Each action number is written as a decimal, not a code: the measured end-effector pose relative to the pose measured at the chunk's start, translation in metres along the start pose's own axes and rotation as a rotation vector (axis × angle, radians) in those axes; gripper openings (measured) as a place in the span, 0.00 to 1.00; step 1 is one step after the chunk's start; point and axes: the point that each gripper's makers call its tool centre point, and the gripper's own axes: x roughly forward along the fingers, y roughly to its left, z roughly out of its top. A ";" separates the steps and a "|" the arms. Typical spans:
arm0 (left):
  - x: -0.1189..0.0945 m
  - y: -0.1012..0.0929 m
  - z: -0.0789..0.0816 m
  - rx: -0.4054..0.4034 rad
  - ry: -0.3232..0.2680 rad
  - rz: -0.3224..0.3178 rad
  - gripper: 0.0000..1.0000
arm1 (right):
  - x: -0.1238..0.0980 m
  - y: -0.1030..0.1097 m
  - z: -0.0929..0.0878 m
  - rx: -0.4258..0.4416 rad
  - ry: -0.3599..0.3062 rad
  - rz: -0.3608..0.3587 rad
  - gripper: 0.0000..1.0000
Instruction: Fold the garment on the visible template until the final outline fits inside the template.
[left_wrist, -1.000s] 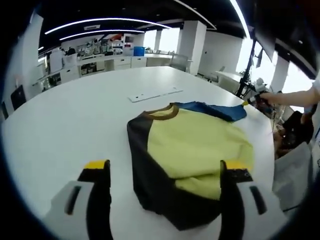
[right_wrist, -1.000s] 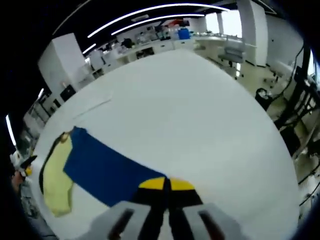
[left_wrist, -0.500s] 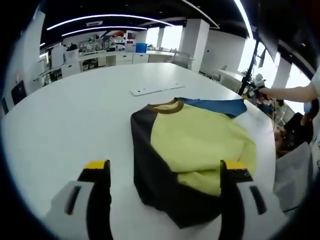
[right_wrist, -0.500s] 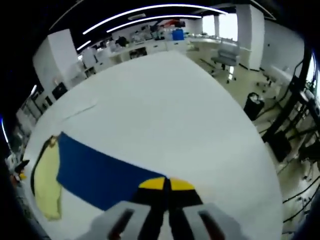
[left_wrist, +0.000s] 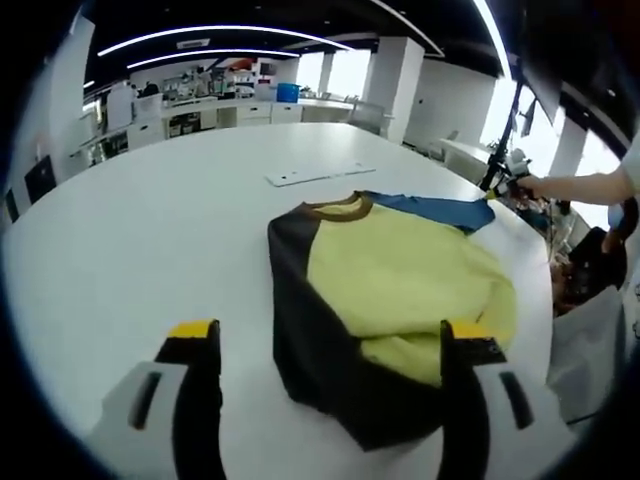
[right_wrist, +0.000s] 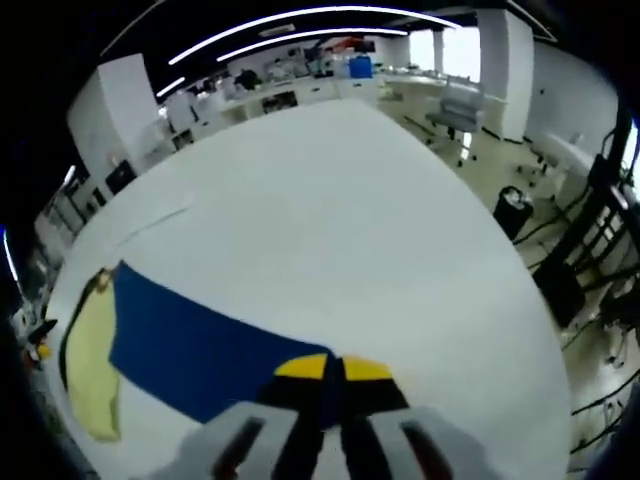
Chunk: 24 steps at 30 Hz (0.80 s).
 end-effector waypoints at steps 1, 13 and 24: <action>0.000 0.000 0.000 0.000 0.000 -0.001 0.88 | -0.003 0.004 -0.001 0.006 -0.003 0.014 0.07; 0.001 -0.003 0.005 0.002 -0.013 -0.015 0.89 | -0.008 0.004 -0.015 -0.072 -0.020 0.064 0.63; 0.000 -0.002 0.003 -0.013 -0.017 -0.014 0.89 | -0.013 0.009 -0.028 -0.048 -0.015 0.119 0.72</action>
